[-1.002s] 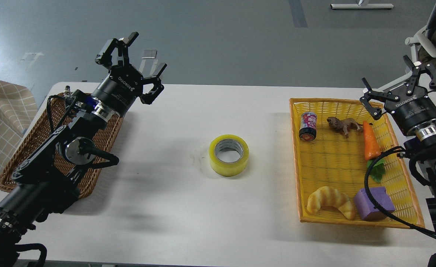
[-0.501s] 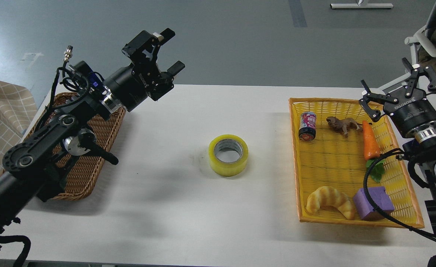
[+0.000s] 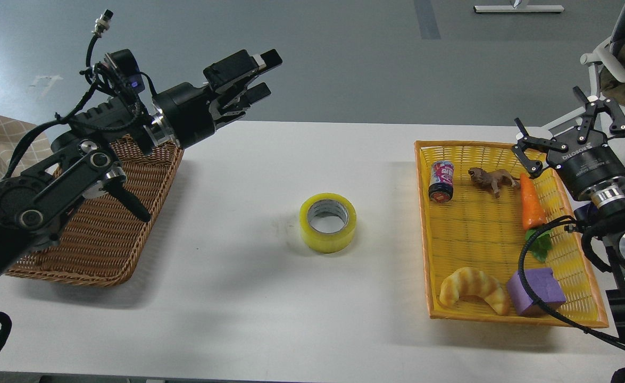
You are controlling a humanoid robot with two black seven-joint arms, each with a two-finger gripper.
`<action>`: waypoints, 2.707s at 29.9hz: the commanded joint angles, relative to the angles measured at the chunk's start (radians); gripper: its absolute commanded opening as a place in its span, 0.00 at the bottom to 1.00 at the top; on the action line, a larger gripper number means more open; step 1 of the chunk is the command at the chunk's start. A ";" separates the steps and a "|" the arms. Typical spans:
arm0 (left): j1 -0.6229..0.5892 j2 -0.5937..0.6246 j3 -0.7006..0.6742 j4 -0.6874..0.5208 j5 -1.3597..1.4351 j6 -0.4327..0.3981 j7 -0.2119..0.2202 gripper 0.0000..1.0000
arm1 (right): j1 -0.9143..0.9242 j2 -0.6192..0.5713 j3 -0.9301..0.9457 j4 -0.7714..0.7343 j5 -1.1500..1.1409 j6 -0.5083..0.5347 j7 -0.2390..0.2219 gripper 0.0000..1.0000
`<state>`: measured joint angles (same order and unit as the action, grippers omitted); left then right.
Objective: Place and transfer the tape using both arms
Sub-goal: 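Reach the left gripper from the basket toward the tape roll, then grasp the tape roll's rim with the left gripper and lift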
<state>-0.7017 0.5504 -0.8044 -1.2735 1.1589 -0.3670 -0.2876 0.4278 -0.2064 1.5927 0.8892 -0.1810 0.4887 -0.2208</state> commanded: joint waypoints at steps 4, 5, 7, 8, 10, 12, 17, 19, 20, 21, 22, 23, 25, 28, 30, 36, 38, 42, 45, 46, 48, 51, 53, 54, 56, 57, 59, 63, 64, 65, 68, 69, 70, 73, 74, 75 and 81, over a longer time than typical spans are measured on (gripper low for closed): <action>-0.022 -0.006 0.005 0.000 0.277 0.005 0.001 0.98 | 0.000 0.004 0.000 -0.004 0.000 0.000 0.000 0.99; -0.024 -0.006 0.005 0.000 0.297 0.005 0.001 0.98 | 0.000 0.005 0.000 -0.006 0.000 0.000 -0.002 0.99; -0.022 -0.004 0.007 -0.001 0.362 0.005 0.002 0.98 | 0.002 0.018 0.000 -0.007 0.000 0.000 0.000 0.99; -0.022 -0.004 0.007 -0.001 0.381 0.005 0.002 0.98 | 0.002 0.019 0.000 -0.007 0.000 0.000 0.000 0.99; -0.021 -0.004 0.007 -0.004 0.430 0.005 0.002 0.98 | 0.002 0.025 0.000 -0.007 0.000 0.000 0.001 0.99; -0.016 -0.003 0.014 -0.018 0.473 0.005 0.002 0.98 | 0.002 0.035 0.001 -0.007 0.000 0.000 0.001 0.99; -0.041 -0.004 0.129 -0.035 0.614 0.005 0.002 0.98 | 0.009 0.038 0.001 -0.007 0.000 0.000 0.001 0.99; -0.047 -0.006 0.162 -0.035 0.668 0.003 0.007 0.98 | 0.008 0.038 0.000 -0.009 0.000 0.000 0.001 0.99; -0.047 -0.007 0.180 -0.035 0.692 0.003 0.016 0.98 | 0.008 0.039 0.000 -0.010 0.000 0.000 0.001 0.99; -0.047 -0.013 0.198 -0.035 0.714 0.002 0.031 0.98 | 0.005 0.038 0.000 -0.010 0.000 0.000 0.001 0.99; -0.048 -0.018 0.208 -0.035 0.723 0.000 0.045 0.98 | 0.003 0.038 0.000 -0.012 0.000 0.000 0.001 0.99; -0.058 -0.026 0.227 -0.033 0.745 -0.003 0.080 0.98 | 0.002 0.038 -0.002 -0.013 0.000 0.000 0.001 0.99; -0.071 -0.035 0.257 -0.030 0.762 -0.003 0.120 0.98 | 0.000 0.038 -0.002 -0.013 0.000 0.000 0.001 0.99; -0.116 -0.070 0.326 -0.020 0.762 -0.012 0.197 0.98 | -0.006 0.038 -0.002 -0.013 0.000 0.000 0.001 0.99; -0.131 -0.086 0.358 -0.012 0.762 -0.020 0.211 0.98 | -0.006 0.038 -0.002 -0.013 0.000 0.000 0.001 0.99; -0.142 -0.135 0.376 -0.012 0.760 -0.062 0.326 0.98 | -0.006 0.038 0.000 -0.013 0.000 0.000 0.001 0.99; -0.142 -0.153 0.376 -0.012 0.757 -0.087 0.354 0.98 | -0.006 0.038 0.000 -0.015 0.000 0.000 0.003 0.99; -0.145 -0.196 0.378 0.016 0.757 -0.113 0.377 0.98 | -0.006 0.038 0.000 -0.021 0.000 0.000 0.003 0.99; -0.142 -0.221 0.384 0.046 0.757 -0.118 0.397 0.98 | -0.006 0.038 0.000 -0.022 0.000 0.000 0.003 0.99; -0.143 -0.234 0.393 0.057 0.757 -0.118 0.404 0.98 | -0.006 0.038 0.000 -0.022 0.000 0.000 0.003 0.99; -0.147 -0.254 0.409 0.063 0.757 -0.118 0.413 0.98 | -0.008 0.038 0.001 -0.024 0.000 0.000 0.003 0.99; -0.144 -0.267 0.415 0.081 0.757 -0.119 0.420 0.98 | -0.008 0.038 0.001 -0.024 0.000 0.000 0.005 0.99; -0.142 -0.273 0.419 0.097 0.757 -0.119 0.420 0.98 | -0.008 0.038 0.001 -0.022 0.000 0.000 0.005 0.99; -0.142 -0.282 0.432 0.121 0.757 -0.119 0.420 0.98 | -0.008 0.038 0.001 -0.022 0.000 0.000 0.005 0.99; -0.145 -0.303 0.453 0.161 0.756 -0.119 0.420 0.98 | -0.009 0.038 0.001 -0.022 0.000 0.000 0.005 0.99; -0.147 -0.317 0.461 0.184 0.756 -0.119 0.420 0.98 | -0.014 0.038 0.003 -0.024 0.000 0.000 0.005 0.99; -0.148 -0.331 0.461 0.200 0.756 -0.119 0.420 0.98 | -0.015 0.038 0.003 -0.022 0.000 0.000 0.006 0.99; -0.154 -0.339 0.462 0.261 0.756 -0.118 0.420 0.97 | -0.020 0.038 0.003 -0.024 0.000 0.000 0.006 0.99; -0.154 -0.339 0.462 0.266 0.756 -0.118 0.418 0.96 | -0.020 0.038 0.003 -0.024 0.000 0.000 0.006 0.99; -0.156 -0.340 0.462 0.272 0.757 -0.118 0.417 0.94 | -0.020 0.038 0.003 -0.024 0.000 0.000 0.006 0.99; -0.156 -0.348 0.472 0.278 0.757 -0.116 0.417 0.83 | -0.021 0.038 0.003 -0.024 0.000 0.000 0.006 0.99; -0.157 -0.349 0.476 0.281 0.757 -0.116 0.417 0.75 | -0.021 0.038 0.004 -0.024 0.000 0.000 0.008 0.99; -0.157 -0.354 0.487 0.286 0.757 -0.116 0.413 0.57 | -0.021 0.038 0.004 -0.024 0.000 0.000 0.008 0.99; -0.157 -0.354 0.495 0.289 0.757 -0.116 0.404 0.31 | -0.021 0.038 0.004 -0.024 0.000 0.000 0.008 0.99; -0.157 -0.356 0.495 0.289 0.757 -0.116 0.403 0.21 | -0.021 0.038 0.004 -0.024 0.000 0.000 0.008 0.99; -0.159 -0.356 0.496 0.290 0.757 -0.116 0.400 0.12 | -0.021 0.038 0.004 -0.024 0.000 0.000 0.008 0.99; -0.177 -0.357 0.502 0.293 0.768 -0.113 0.320 0.00 | -0.023 0.039 0.004 -0.026 0.000 0.000 0.008 0.99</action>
<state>-0.8669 0.1949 -0.3050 -0.9804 1.9201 -0.4828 0.0759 0.4063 -0.1684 1.5963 0.8646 -0.1810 0.4887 -0.2131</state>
